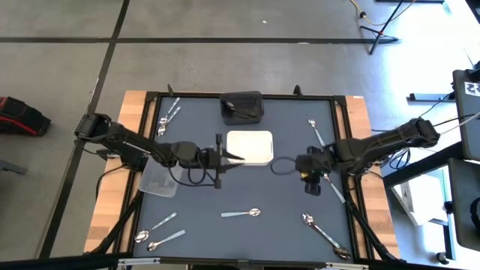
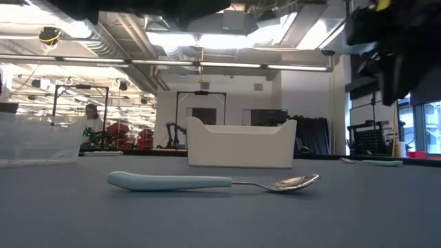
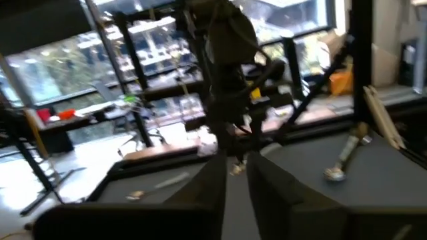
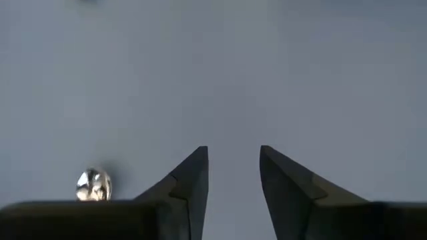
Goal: Sort silverware by color (type)
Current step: Put the black spoon into the black bin
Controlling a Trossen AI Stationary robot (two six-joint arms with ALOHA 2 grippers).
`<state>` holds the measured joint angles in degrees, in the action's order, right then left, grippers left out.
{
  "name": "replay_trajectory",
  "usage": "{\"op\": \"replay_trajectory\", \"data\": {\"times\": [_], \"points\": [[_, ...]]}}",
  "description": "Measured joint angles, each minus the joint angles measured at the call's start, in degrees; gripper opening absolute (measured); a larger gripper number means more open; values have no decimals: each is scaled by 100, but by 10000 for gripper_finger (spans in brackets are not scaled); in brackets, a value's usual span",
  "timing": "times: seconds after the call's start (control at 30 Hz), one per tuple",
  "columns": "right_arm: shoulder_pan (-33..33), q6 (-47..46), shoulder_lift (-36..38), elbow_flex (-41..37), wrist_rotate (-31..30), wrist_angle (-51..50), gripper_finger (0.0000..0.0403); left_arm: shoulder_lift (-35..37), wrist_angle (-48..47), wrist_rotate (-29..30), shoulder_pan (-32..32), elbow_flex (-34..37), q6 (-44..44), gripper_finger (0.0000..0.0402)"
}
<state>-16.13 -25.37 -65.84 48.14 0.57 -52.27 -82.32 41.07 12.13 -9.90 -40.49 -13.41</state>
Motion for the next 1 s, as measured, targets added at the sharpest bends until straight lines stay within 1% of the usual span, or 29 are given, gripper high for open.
{"op": "replay_trajectory", "data": {"times": [0.13, 0.2, 0.27, 0.43, 0.53, 0.67, 0.8, 0.87, 1.0], "points": [[-811, -845, 0, -4, -188, 283, 124, -27, -484, -339, -342, -165, 200, 108], [-1287, -1293, 0, -4, -290, 580, 124, -109, -446, -502, -590, -211, 280, 119], [-1793, -1811, -34, -4, -428, 901, 124, -209, -470, -524, -865, -254, 283, 124], [-2918, -2962, -374, -4, -785, 1801, 124, -476, -452, -123, -1587, -470, 489, 125], [-3433, -3656, -756, -4, -808, 2332, 124, -638, -460, 42, -1952, -591, 587, 125], [-3886, -4522, -1412, 242, -796, 2590, 124, -829, -462, 143, -2338, -754, 704, 125], [-4148, -5006, -2107, 759, -750, 2533, 124, -1008, -467, 416, -2628, -887, 869, 125], [-4197, -5208, -2392, 1037, -741, 2365, 124, -1091, -463, 496, -2733, -939, 874, 125], [-4241, -5844, -2838, 1447, -676, 1607, 124, -1172, -479, 575, -2880, -939, 997, 125]]}}
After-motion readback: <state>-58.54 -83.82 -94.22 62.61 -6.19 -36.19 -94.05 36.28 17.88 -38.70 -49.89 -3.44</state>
